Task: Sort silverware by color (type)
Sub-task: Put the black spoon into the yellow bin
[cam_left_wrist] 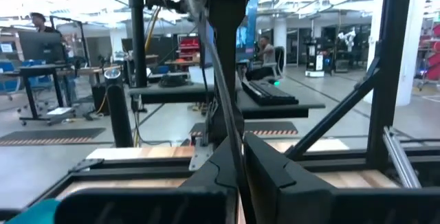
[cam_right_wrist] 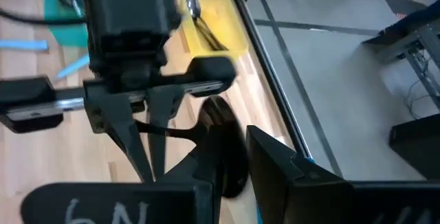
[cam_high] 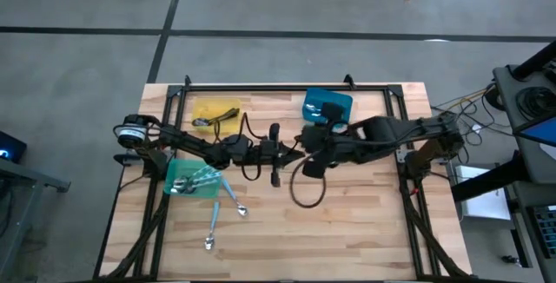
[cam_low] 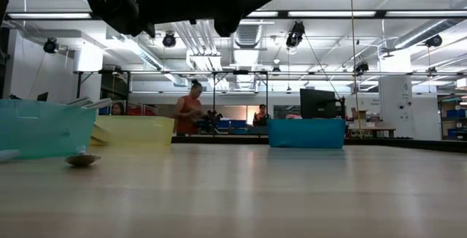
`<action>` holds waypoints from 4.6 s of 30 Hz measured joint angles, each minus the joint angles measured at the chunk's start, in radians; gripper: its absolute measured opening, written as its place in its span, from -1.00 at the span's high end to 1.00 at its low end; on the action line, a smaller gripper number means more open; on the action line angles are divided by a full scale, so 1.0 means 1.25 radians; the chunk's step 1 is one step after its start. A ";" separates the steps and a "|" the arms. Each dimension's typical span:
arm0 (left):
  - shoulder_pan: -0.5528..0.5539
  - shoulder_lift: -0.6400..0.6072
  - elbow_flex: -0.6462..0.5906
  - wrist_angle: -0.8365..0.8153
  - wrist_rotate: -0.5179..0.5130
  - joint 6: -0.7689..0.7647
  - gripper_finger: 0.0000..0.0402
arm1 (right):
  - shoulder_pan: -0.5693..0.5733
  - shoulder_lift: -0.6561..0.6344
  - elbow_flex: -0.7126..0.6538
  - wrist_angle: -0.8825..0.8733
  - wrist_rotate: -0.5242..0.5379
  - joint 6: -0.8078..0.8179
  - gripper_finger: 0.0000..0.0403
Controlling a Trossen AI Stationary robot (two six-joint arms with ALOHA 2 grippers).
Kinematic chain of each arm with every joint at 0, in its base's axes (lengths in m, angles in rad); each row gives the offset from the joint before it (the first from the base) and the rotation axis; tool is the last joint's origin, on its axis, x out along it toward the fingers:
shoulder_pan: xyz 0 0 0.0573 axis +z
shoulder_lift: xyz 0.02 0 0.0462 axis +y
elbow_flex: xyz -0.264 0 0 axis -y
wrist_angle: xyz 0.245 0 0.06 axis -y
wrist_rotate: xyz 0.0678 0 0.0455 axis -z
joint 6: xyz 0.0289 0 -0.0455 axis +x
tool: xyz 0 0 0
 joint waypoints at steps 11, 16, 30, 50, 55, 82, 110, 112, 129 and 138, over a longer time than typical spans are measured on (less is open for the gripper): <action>0.000 0.000 0.010 0.002 -0.004 -0.001 1.00 | 0.000 0.036 -0.004 0.014 -0.006 0.000 0.72; 0.000 0.000 0.010 0.008 -0.007 -0.001 1.00 | 0.000 0.031 -0.002 0.010 -0.007 0.014 0.68; 0.000 0.000 0.011 0.027 -0.008 -0.010 1.00 | -0.007 0.025 0.022 0.012 0.001 0.035 -0.12; 0.005 0.000 0.011 0.085 -0.046 0.013 1.00 | -0.003 -0.024 0.045 0.031 0.006 0.003 -0.29; 0.005 0.000 0.011 0.086 -0.049 0.017 1.00 | -0.003 -0.049 0.049 0.034 0.010 -0.009 -0.29; 0.005 -0.053 0.011 0.204 -0.099 0.041 1.00 | 0.161 -0.154 -0.645 0.640 0.323 0.012 -0.29; 0.003 -0.065 0.011 0.203 0.063 -0.043 1.00 | 0.002 -0.154 -0.916 1.417 -0.071 -0.200 0.29; 0.003 -0.065 0.011 0.203 0.063 -0.043 1.00 | 0.001 -0.154 -0.916 1.417 -0.071 -0.195 0.51; 0.005 -0.079 0.009 0.126 0.063 -0.042 0.84 | -0.003 -0.242 -0.916 1.285 -0.132 -0.092 0.96; 0.011 -0.190 0.006 -0.151 0.043 0.024 0.38 | -0.021 -0.355 -0.916 1.084 -0.138 -0.004 0.96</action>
